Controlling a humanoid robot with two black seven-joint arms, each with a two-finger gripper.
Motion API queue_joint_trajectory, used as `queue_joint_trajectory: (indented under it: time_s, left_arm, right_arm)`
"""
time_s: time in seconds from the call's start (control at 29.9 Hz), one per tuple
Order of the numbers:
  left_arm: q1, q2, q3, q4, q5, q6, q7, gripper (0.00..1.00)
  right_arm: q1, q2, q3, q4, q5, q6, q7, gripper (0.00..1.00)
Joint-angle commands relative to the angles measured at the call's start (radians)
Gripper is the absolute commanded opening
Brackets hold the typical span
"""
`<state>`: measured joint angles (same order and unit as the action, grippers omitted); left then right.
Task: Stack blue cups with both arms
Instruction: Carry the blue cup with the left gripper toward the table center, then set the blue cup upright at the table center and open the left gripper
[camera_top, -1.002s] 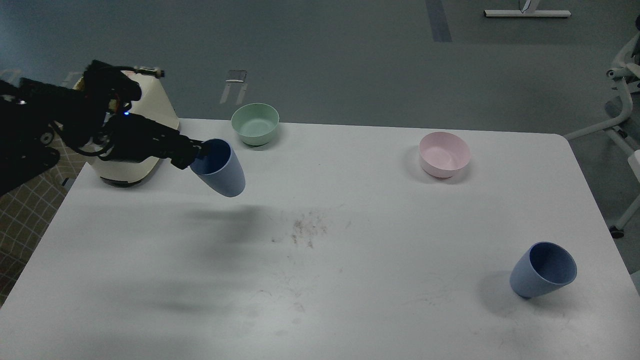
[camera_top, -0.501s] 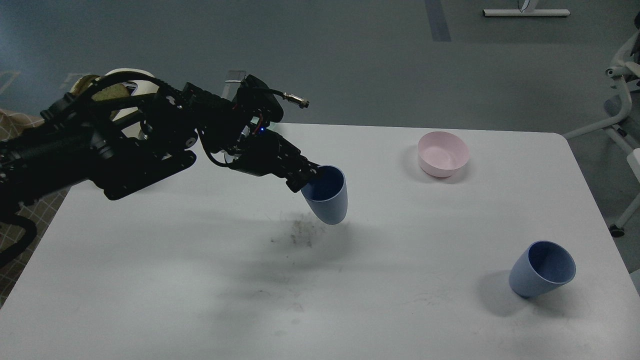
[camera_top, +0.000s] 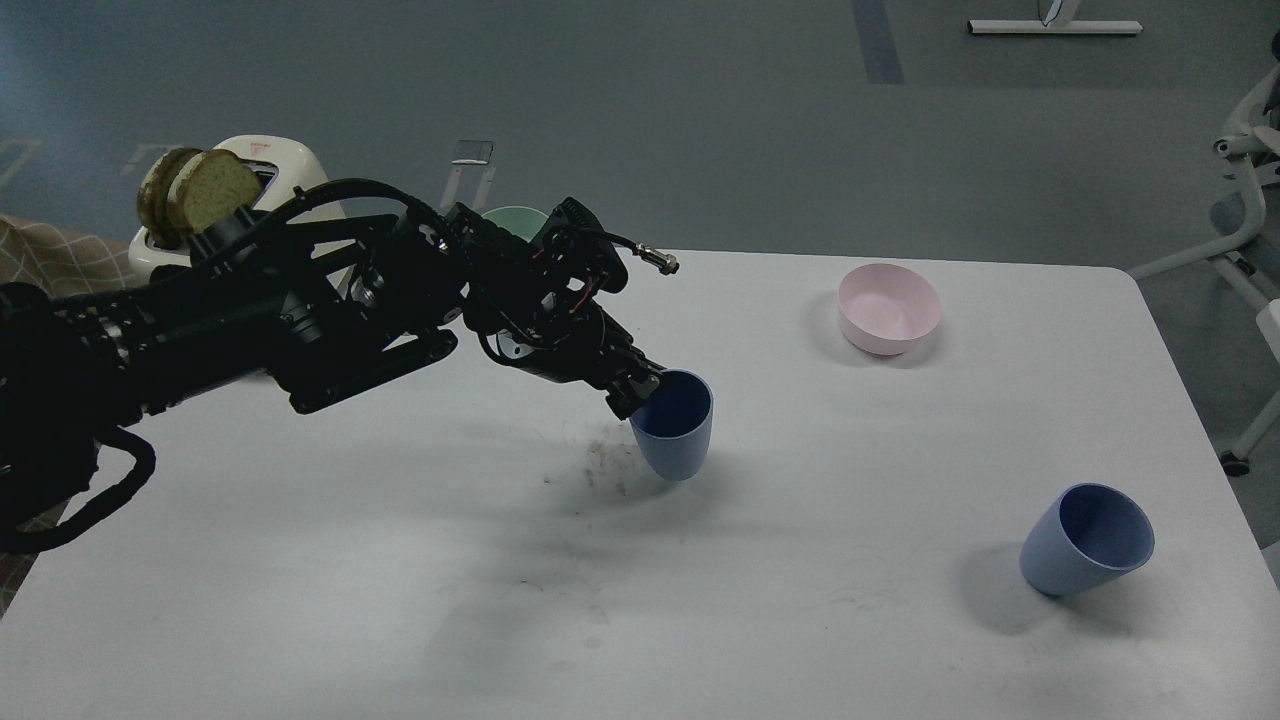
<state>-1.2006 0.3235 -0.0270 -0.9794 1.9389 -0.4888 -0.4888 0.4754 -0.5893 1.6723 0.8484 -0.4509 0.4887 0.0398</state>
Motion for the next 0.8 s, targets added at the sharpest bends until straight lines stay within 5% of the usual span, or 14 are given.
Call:
queue_joint_trajectory:
  time_s: [0.0, 0.47, 0.67, 0.77]
  left_arm:
    - [-0.001, -0.018, 0.001, 0.033, 0.0, 0.0, 0.0, 0.0]
    - [0.001, -0.021, -0.001, 0.036, -0.001, 0.0, 0.0, 0.0]
    - [-0.004, -0.015, -0.001, 0.034, -0.014, 0.0, 0.0, 0.27]
    - [-0.002, -0.012, -0.002, 0.033, -0.015, 0.0, 0.0, 0.33]
  right_arm:
    - [0.0, 0.0, 0.001, 0.0, 0.0, 0.0, 0.0, 1.0]
    - [-0.003, 0.0, 0.0, 0.001, 0.0, 0.0, 0.0, 1.0]
    - [-0.003, 0.0, 0.0, 0.001, 0.0, 0.0, 0.0, 1.0]
    - [-0.004, 0.0, 0.0, 0.001, 0.0, 0.0, 0.0, 1.0]
